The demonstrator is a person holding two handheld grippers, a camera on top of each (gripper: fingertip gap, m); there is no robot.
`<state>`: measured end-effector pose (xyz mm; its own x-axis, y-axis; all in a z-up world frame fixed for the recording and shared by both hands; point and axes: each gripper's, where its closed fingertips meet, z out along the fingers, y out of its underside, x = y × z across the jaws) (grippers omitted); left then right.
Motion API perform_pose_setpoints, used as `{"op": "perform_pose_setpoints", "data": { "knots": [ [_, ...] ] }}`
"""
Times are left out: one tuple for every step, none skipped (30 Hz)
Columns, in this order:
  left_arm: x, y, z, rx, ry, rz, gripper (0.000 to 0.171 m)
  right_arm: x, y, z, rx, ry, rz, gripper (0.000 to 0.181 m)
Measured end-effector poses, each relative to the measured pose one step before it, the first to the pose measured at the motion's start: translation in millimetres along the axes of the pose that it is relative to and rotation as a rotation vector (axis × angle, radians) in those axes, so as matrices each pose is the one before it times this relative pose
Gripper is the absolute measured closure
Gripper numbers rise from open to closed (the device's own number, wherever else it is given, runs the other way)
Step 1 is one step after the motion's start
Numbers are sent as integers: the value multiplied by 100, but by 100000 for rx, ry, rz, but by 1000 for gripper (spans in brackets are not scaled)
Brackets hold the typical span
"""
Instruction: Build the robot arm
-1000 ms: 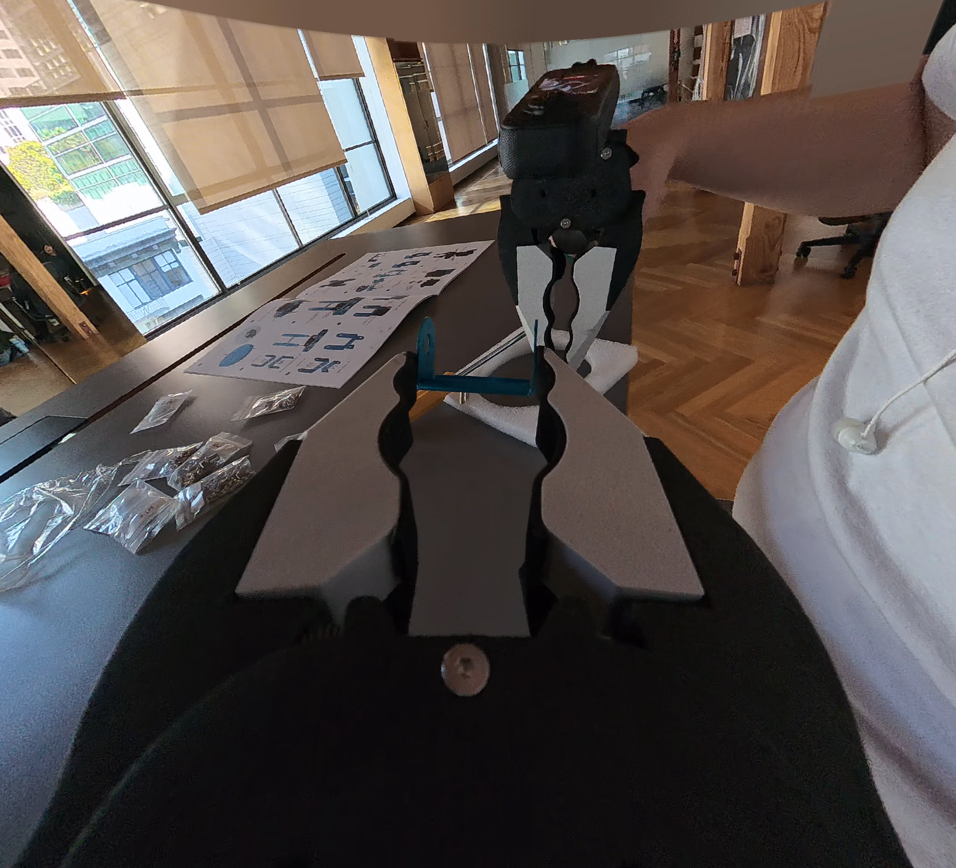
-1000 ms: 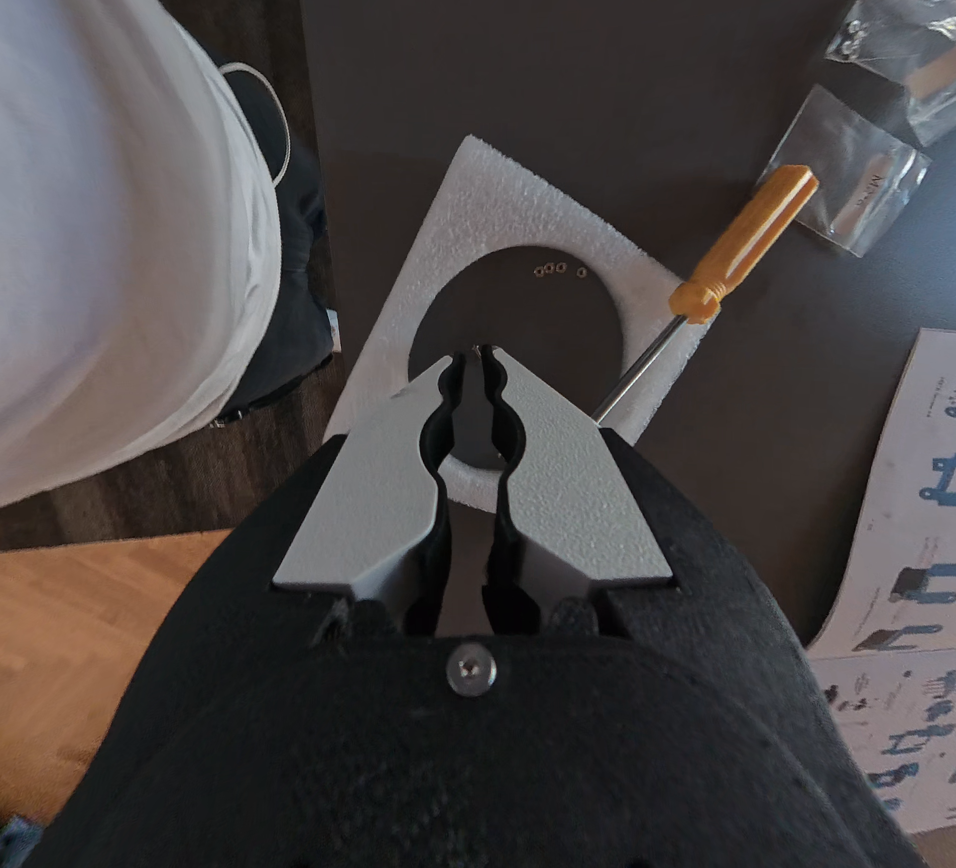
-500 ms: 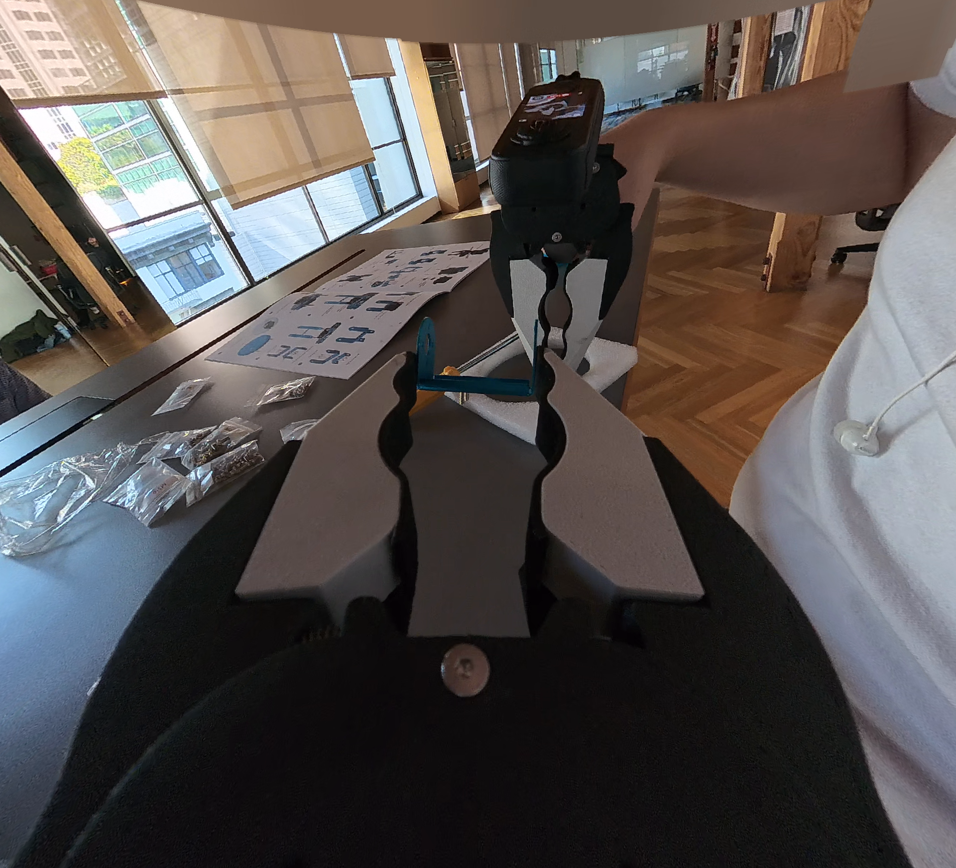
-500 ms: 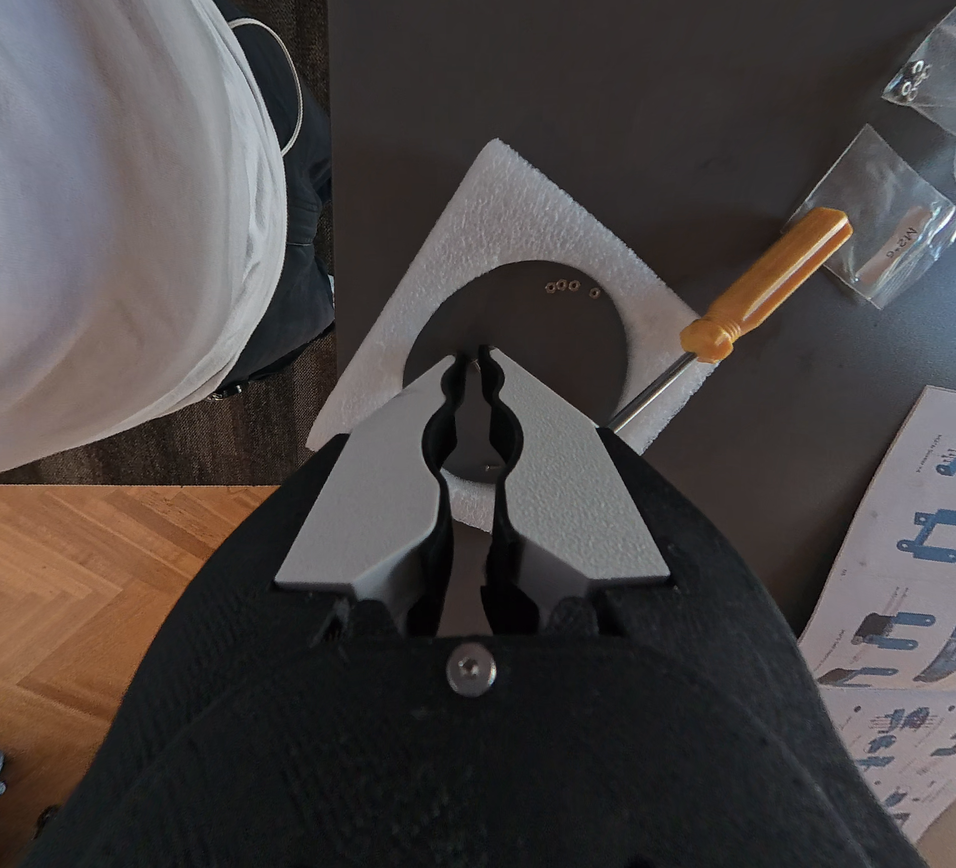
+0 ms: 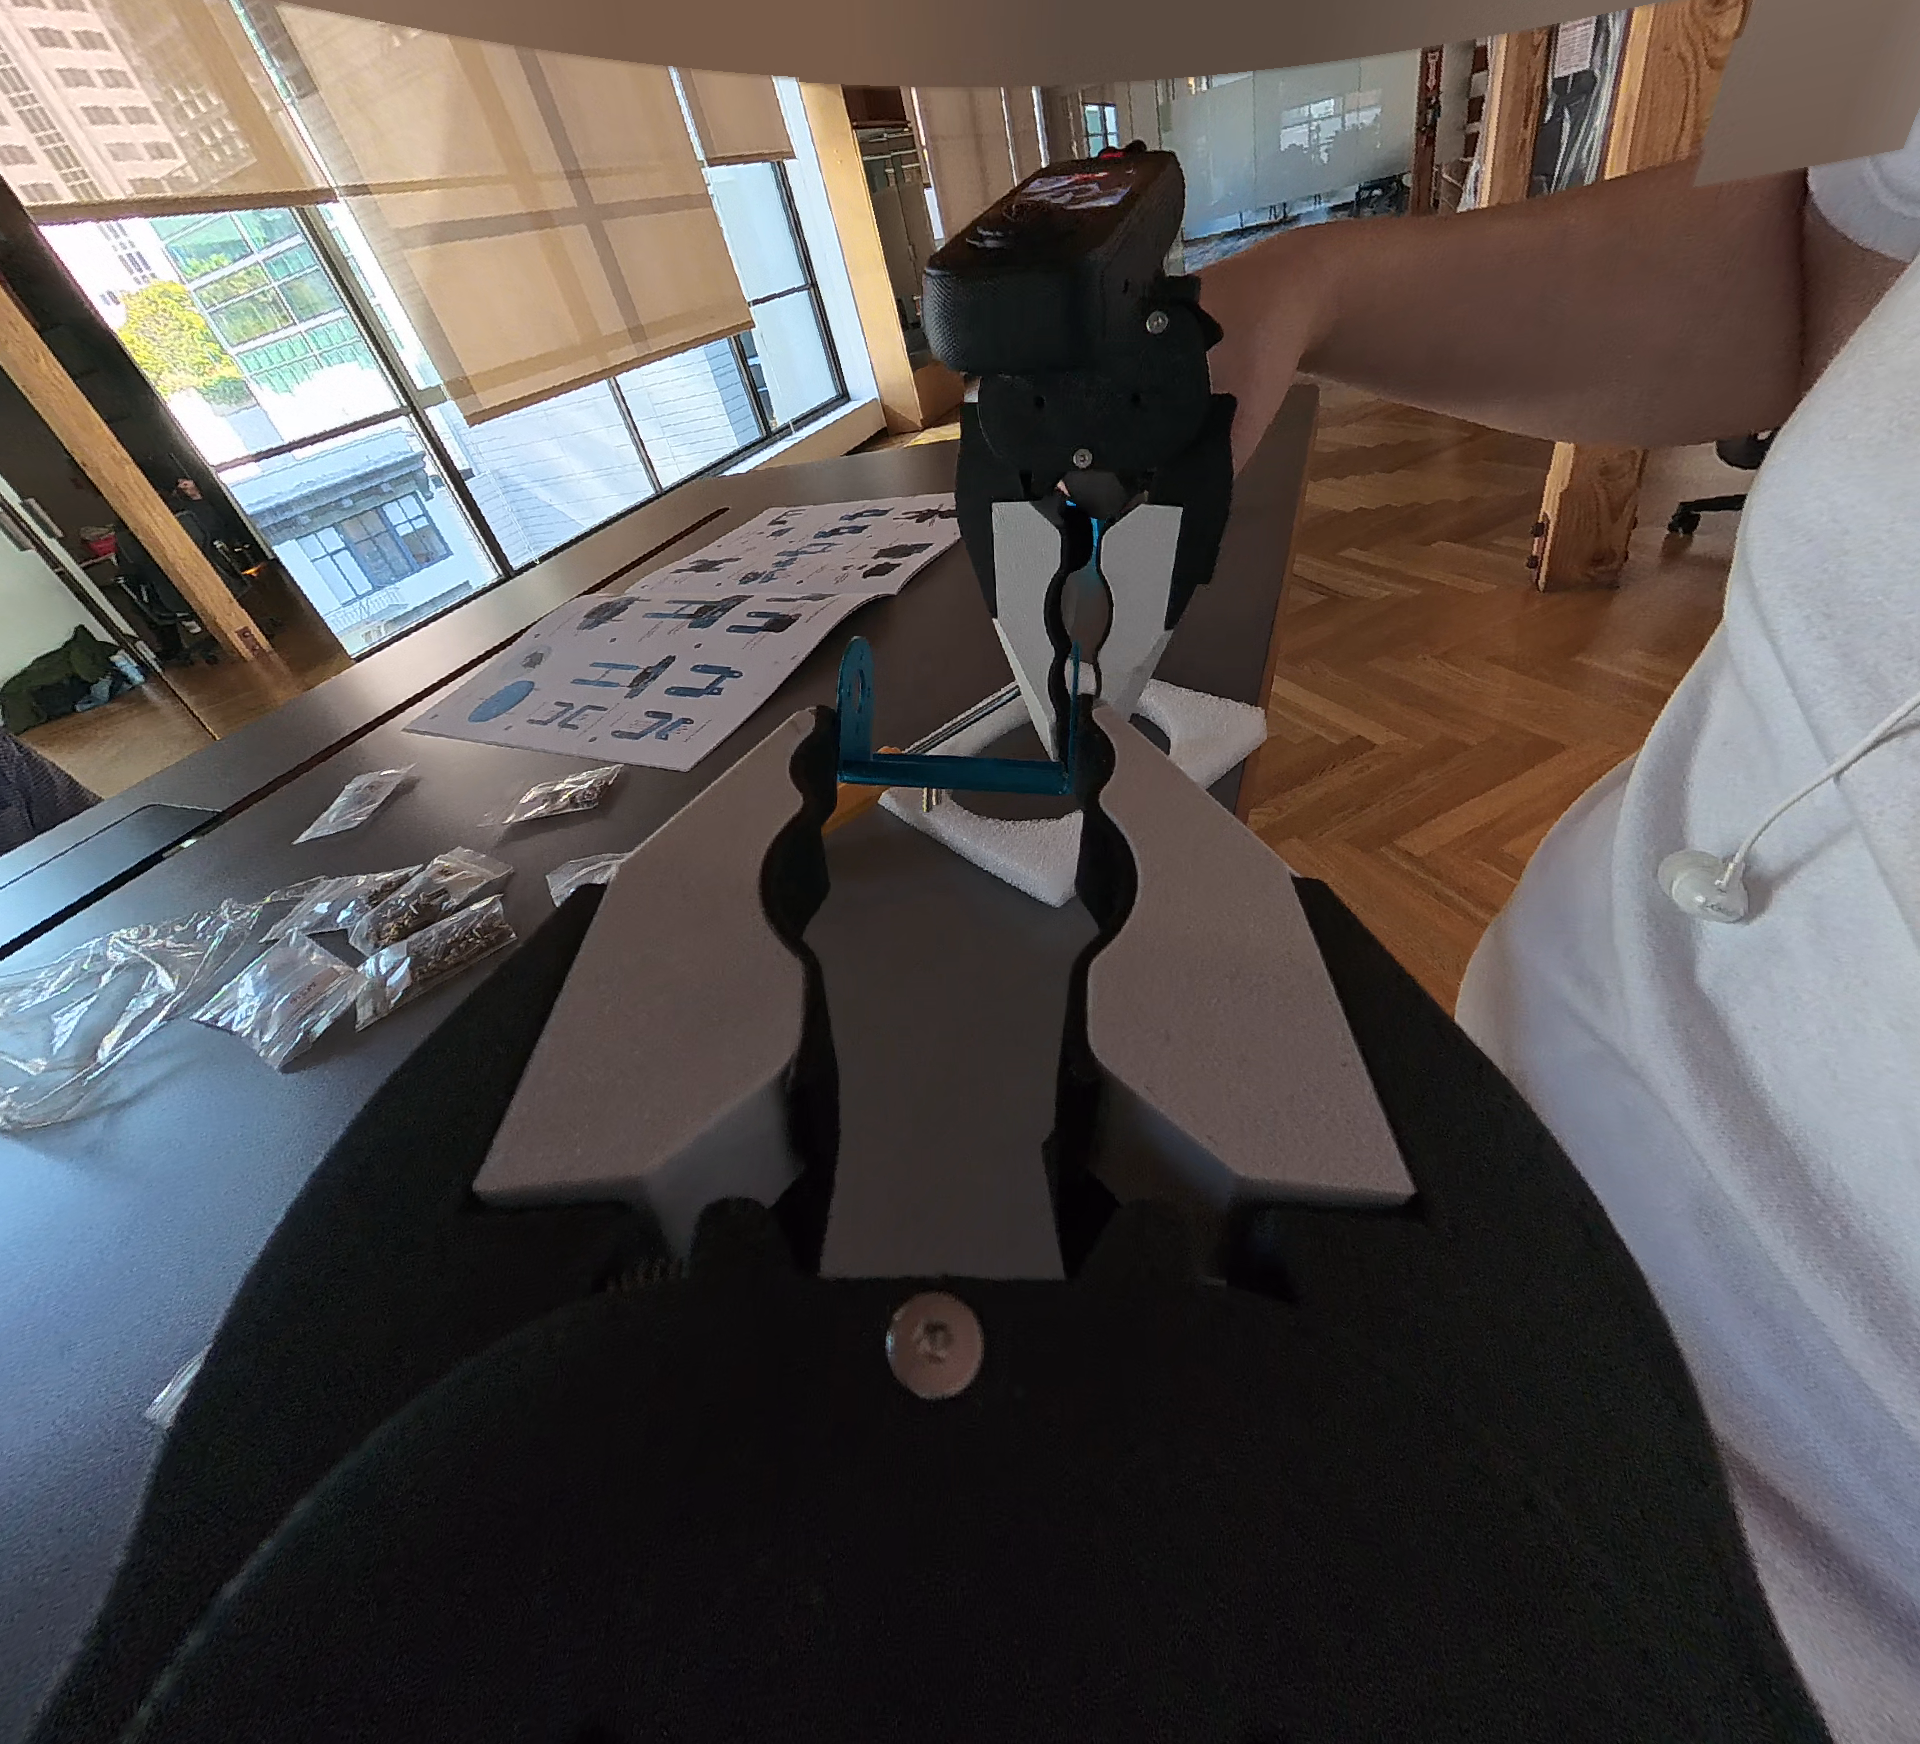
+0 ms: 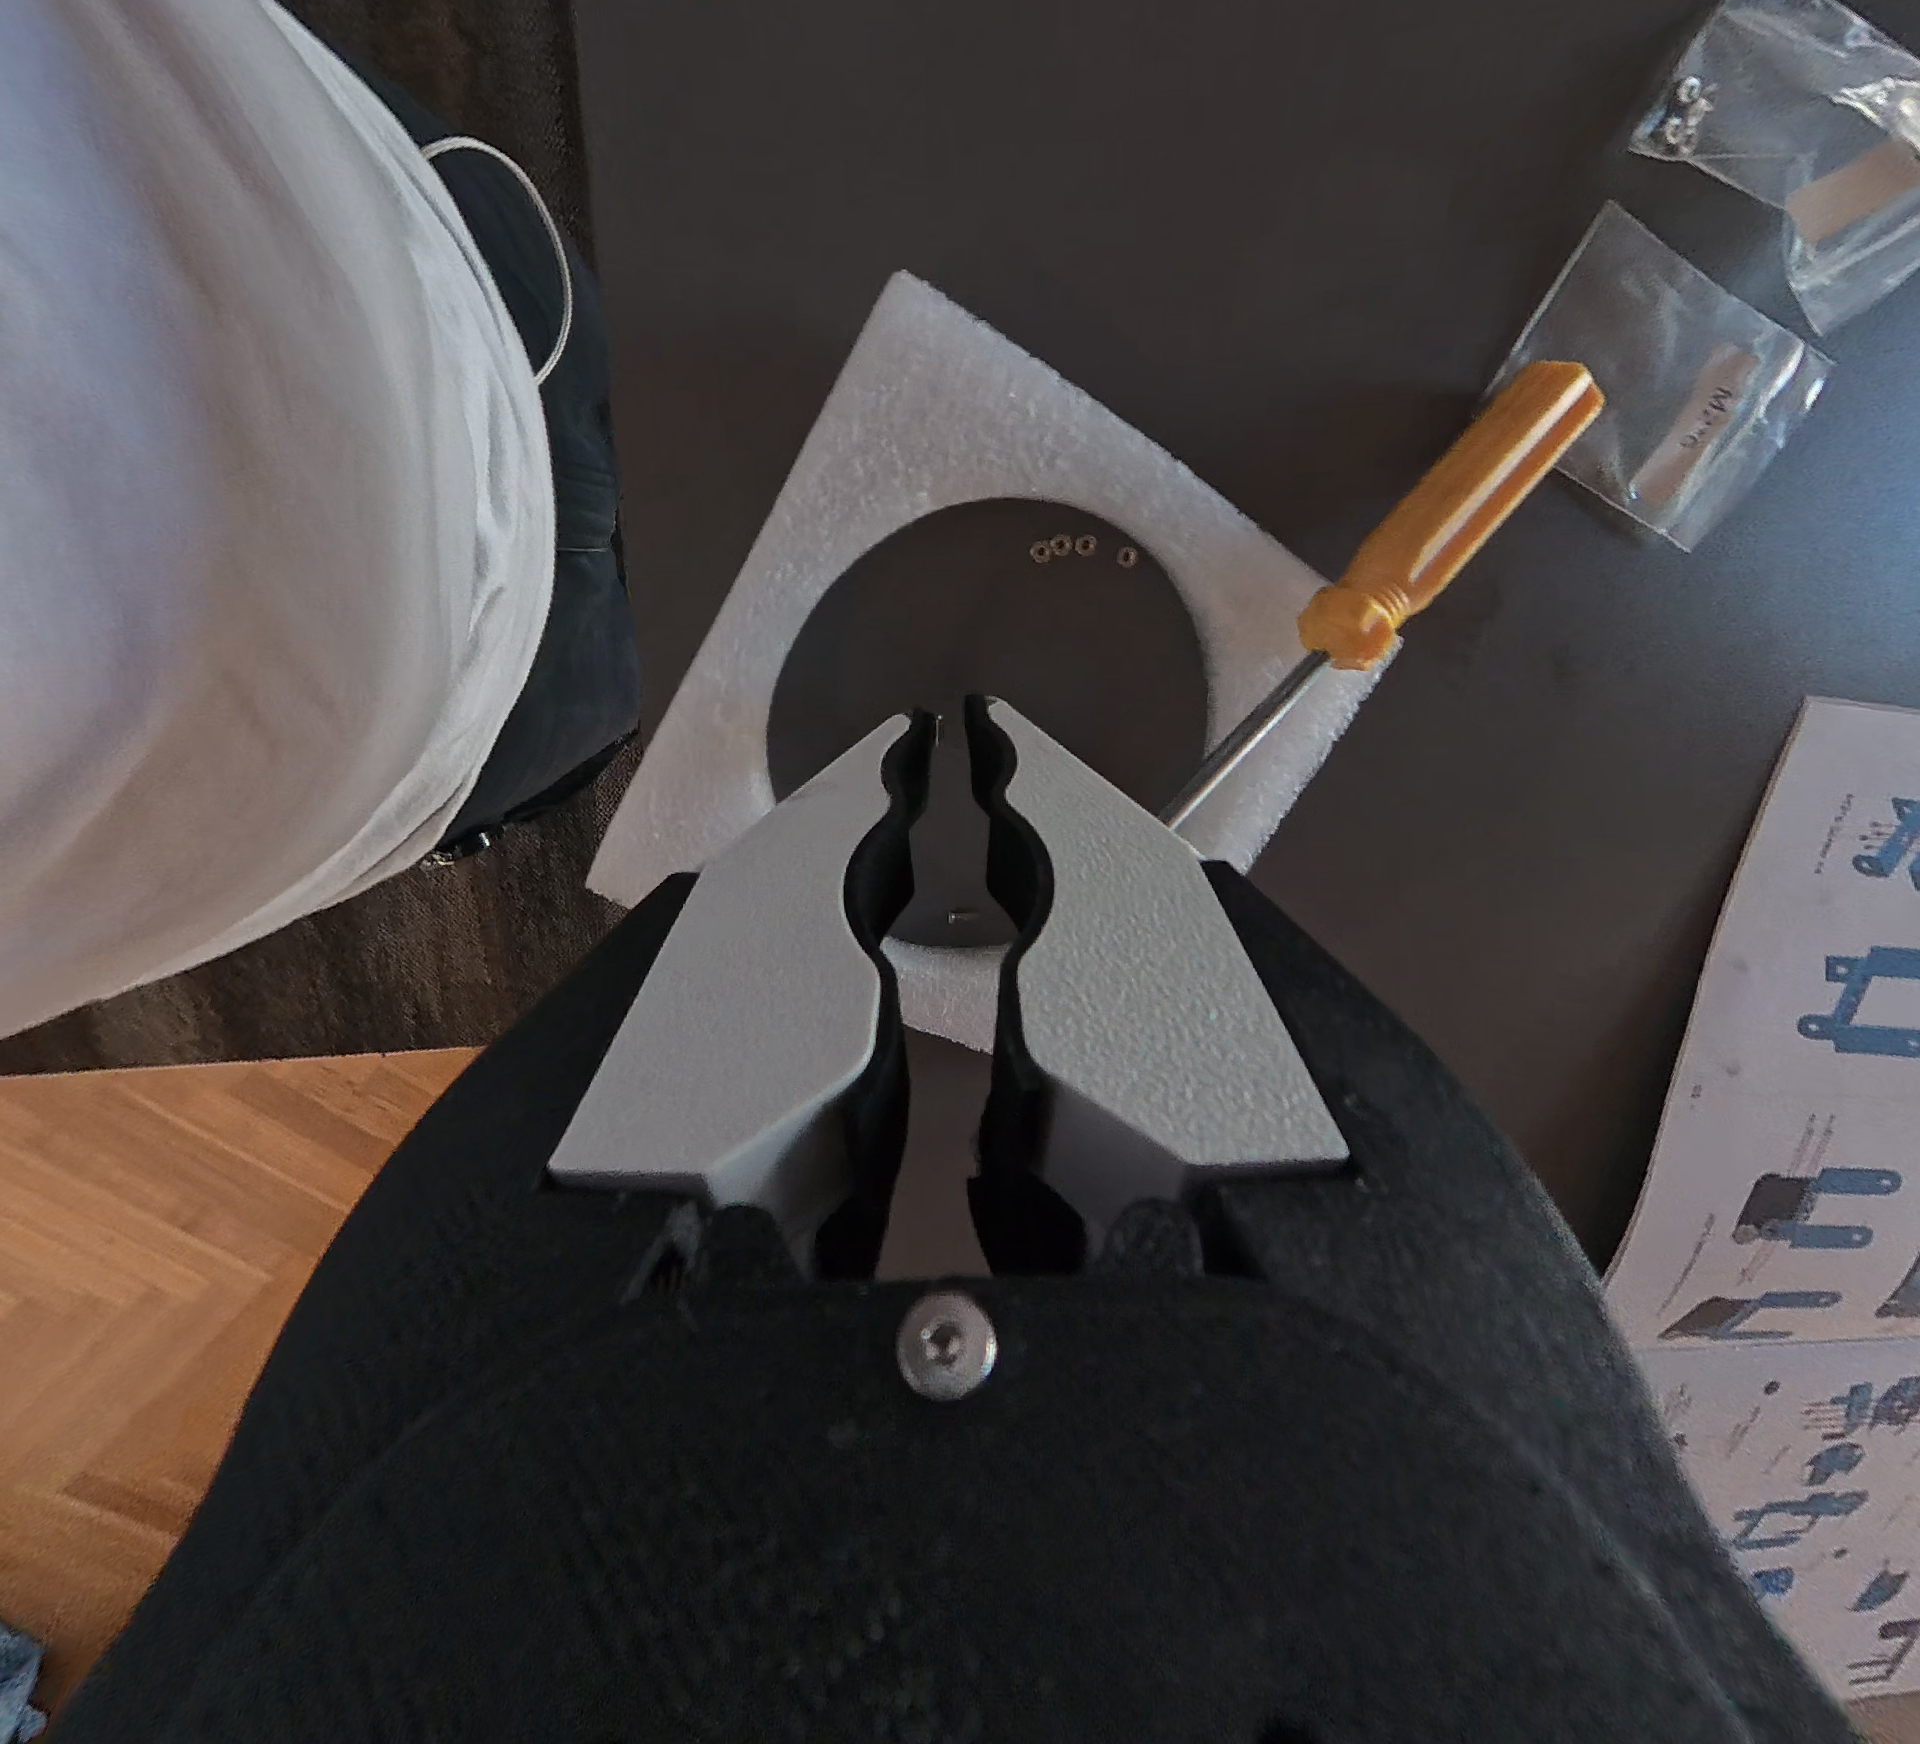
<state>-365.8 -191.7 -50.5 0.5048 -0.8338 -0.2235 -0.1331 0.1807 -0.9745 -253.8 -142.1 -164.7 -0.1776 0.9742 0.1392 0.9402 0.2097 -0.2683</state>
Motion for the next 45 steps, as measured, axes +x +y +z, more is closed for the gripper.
{"op": "perform_pose_setpoints", "data": {
  "knots": [
    [-15, 12, -1, -14, -109, 26, 127, 40, 21, -8, 333, -195, 920, 174],
    [-17, 6, -5, -21, -79, -104, 127, 23, 48, 50, 68, -137, 337, 174],
    [-41, -3, -7, -3, -133, -90, 127, -8, 74, 104, -318, -310, 431, 174],
    [-42, -9, -2, 15, -171, 40, 127, -82, 74, 116, -515, -780, 315, 174],
    [-31, -21, -1, 32, -85, 18, 127, -67, 74, 109, -625, -613, 53, 175],
    [-28, -23, -8, 55, -66, -61, 127, 35, 63, 83, -543, 112, 87, 175],
    [-24, -17, -6, 82, -32, -13, 127, -38, 24, 60, -278, -382, 178, 175],
    [-36, 6, -6, 3, -57, 12, 127, -27, 12, 49, -186, -444, 358, 175],
    [-31, 17, 1, -19, -71, 19, 127, -6, 18, 39, -116, -342, 229, 175],
    [-21, 18, 7, -13, 19, -52, 127, -74, 3, 41, -4, -582, -7, 175],
    [-28, 26, 0, 13, -22, -77, 127, -43, 15, 53, -135, -313, -54, 175],
    [-30, 25, 8, 7, -59, -56, 127, 12, 67, 40, -523, -93, 42, 175],
    [-22, 17, 7, -2, 14, -57, 127, -54, -26, 2, 124, -437, 215, 176],
    [-13, 19, 11, 52, 75, -36, 127, 5, -3, 2, -22, -49, 137, 176],
    [-29, 11, 17, 54, 41, -15, 127, 48, 7, 3, 13, 126, 265, 176],
    [-25, 23, 10, -34, 39, -76, 127, 10, 9, 2, -47, -149, 560, 176],
    [-15, 7, 26, 72, 89, -45, 127, -19, 23, -7, -116, -210, 409, 176],
    [-6, -13, 19, 117, 81, 5, 127, 21, 5, 1, -3, 61, 238, 175],
    [-21, 3, 17, 18, 43, 28, 127, 0, 1, 7, 110, -127, 291, 175],
    [-22, 19, 20, -17, 79, 24, 127, -16, -3, 2, 211, -332, 381, 176],
    [-21, 8, 20, -7, 94, 18, 127, -62, -11, 20, 361, -730, 348, 177],
    [-30, 9, 11, 50, 4, 44, 127, -43, -25, 7, 453, -734, 524, 178],
    [-15, 16, 8, 3, 81, -28, 127, -17, -20, 15, 394, -686, 672, 178],
    [-31, 21, 11, -23, 6, -61, 127, 5, -23, 15, 370, -651, 883, 178],
    [-19, -1, -4, 105, 12, 64, 127, 3, -5, 8, 318, -773, 937, 179],
    [-33, 12, -5, 27, -53, 7, 127, -11, 3, 4, 366, -795, 775, 179],
    [-33, 38, -1, -3, -60, -53, 127, -3, -3, 6, 415, -787, 965, 179],
    [-35, 47, 6, -46, -5, -159, 127, -95, 4, 2, 457, -1095, 1073, 179],
    [-32, 54, 8, -25, -15, -185, 127, -120, -18, -5, 779, -814, 655, 179],
    [-32, 68, 20, -50, -12, -205, 127, -6, -83, -13, 1694, 469, 191, 179],
    [-42, 94, 24, -143, -41, -328, 127, 31, -111, -66, 2399, 898, 555, 180],
    [-18, 100, 53, -56, 74, -359, 127, -37, -178, -171, 3367, 342, 1191, 180],
    [-31, 95, 85, 97, 153, -465, 127, 26, -292, -290, 4705, 456, 1616, 179],
    [-34, 119, 159, 163, 390, -951, 127, 160, -395, -428, 5810, 916, 2114, 179],
    [-34, 114, 234, 337, 595, -1481, 127, 141, -464, -532, 6705, 431, 2904, 180],
    [1, 50, 328, 759, 852, -1450, 127, 134, -592, -616, 7651, -108, 3504, 180],
    [18, 12, 416, 1168, 1036, -1472, 127, 123, -710, -673, 8192, -234, 3360, 180],
    [41, 1, 517, 1200, 1215, -1854, 127, 11, -754, -690, 8273, -907, 3091, 179],
    [65, -10, 582, 1053, 1357, -1796, 127, -131, -788, -669, 8034, -1770, 2859, 180],
    [15, -65, 627, 1128, 969, -1074, 127, -84, -792, -629, 7387, -1233, 2686, 180],
    [-67, -118, 632, 1293, 363, -487, 127, -29, -776, -566, 6688, -700, 2289, 180],
    [-3, -202, 637, 1493, 752, -497, 127, -97, -826, -512, 6456, -956, 1617, 180],
    [8, -282, 639, 1759, 922, -566, 127, -42, -918, -463, 6465, -444, 1678, 179],
    [-117, -305, 603, 1884, 86, -535, 127, 3, -945, -400, 6167, -392, 2105, 180],
    [-207, -334, 563, 1905, -412, -280, 127, -140, -989, -331, 5873, -1322, 2053, 180]
  ]
}}
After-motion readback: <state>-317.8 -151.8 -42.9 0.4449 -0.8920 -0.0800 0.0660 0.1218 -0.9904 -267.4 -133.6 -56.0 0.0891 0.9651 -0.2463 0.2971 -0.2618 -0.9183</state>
